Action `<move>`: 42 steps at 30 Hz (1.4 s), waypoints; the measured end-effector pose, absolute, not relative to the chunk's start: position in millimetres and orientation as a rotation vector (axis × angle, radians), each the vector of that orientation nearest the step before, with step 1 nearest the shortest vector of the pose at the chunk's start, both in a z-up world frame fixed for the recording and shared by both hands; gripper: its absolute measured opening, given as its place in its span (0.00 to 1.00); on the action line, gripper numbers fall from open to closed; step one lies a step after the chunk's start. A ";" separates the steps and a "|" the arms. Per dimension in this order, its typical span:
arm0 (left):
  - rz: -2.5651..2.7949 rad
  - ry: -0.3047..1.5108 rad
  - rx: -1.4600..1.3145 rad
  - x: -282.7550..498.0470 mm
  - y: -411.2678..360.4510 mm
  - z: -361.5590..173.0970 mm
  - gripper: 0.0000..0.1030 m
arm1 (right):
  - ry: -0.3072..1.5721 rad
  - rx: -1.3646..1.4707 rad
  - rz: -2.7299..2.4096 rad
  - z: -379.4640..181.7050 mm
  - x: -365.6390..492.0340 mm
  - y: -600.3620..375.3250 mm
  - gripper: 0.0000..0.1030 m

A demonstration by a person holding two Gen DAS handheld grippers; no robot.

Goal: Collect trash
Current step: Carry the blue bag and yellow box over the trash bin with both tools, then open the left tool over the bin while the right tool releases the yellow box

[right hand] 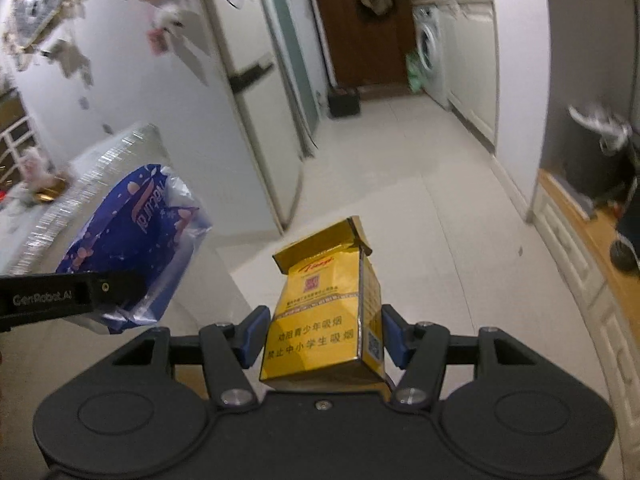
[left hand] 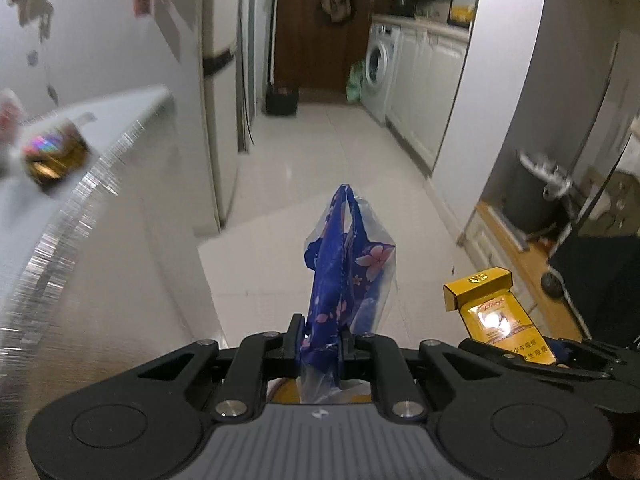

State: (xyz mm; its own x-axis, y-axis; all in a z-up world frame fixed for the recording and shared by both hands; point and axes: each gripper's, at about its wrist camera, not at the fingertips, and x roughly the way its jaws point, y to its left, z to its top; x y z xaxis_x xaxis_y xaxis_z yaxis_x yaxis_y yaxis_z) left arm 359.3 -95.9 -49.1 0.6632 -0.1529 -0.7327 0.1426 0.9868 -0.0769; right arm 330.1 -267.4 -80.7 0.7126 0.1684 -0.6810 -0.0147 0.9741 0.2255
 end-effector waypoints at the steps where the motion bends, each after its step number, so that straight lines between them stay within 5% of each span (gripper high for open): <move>1: -0.169 0.850 -0.011 367.2 -98.3 -60.6 0.15 | 0.790 0.218 0.093 -90.3 334.3 -270.4 0.59; 14: -0.167 1.099 -0.035 428.2 -98.9 -195.9 0.15 | 1.117 0.245 0.055 -226.5 384.9 -274.2 0.59; 27: -0.201 1.255 -0.043 457.9 -105.2 -275.0 0.16 | 1.238 0.195 0.052 -271.2 401.5 -281.7 0.59; 30: -0.205 1.253 -0.057 462.5 -106.0 -284.3 0.27 | 1.247 0.197 0.050 -273.9 403.6 -283.3 0.59; 32: -0.187 1.265 -0.054 463.8 -106.1 -290.9 0.50 | 1.252 0.195 0.050 -277.2 407.7 -283.2 0.59; 42: -0.114 1.308 -0.022 469.4 -85.6 -307.9 0.66 | 1.273 0.191 0.086 -294.2 420.9 -272.8 0.59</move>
